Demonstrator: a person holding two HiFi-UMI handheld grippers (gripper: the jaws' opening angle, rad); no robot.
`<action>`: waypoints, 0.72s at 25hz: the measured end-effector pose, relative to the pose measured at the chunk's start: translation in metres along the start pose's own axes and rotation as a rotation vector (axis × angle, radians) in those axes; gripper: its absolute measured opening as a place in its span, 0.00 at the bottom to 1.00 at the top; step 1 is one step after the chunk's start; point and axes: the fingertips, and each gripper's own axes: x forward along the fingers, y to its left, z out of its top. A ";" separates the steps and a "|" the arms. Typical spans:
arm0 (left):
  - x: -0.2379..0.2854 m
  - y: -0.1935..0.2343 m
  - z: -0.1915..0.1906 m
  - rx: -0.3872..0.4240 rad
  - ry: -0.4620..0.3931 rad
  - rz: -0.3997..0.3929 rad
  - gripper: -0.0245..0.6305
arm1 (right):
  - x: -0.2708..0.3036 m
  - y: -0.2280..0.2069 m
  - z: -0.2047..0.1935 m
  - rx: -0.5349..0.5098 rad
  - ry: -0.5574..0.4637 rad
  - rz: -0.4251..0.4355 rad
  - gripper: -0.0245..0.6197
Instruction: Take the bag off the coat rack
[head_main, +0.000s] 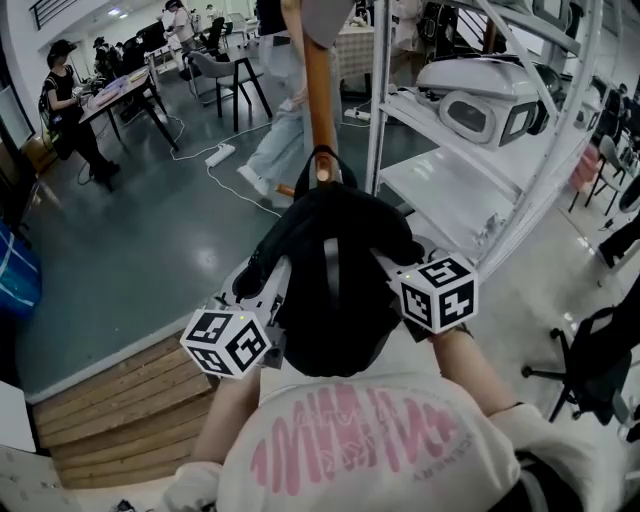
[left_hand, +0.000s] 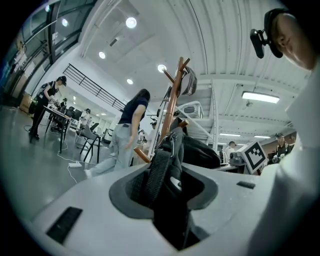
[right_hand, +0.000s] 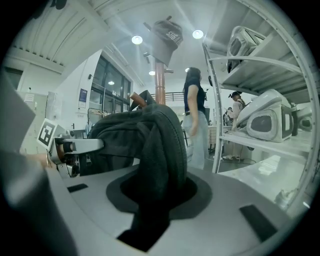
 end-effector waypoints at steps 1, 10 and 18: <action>-0.001 -0.001 0.000 0.001 0.000 -0.001 0.23 | -0.002 0.000 0.000 0.001 0.000 0.000 0.20; -0.012 -0.015 -0.001 0.000 -0.009 -0.009 0.23 | -0.018 0.006 -0.003 -0.004 0.001 0.005 0.20; -0.022 -0.018 -0.003 0.005 -0.005 0.009 0.22 | -0.024 0.015 -0.008 -0.005 -0.012 0.028 0.20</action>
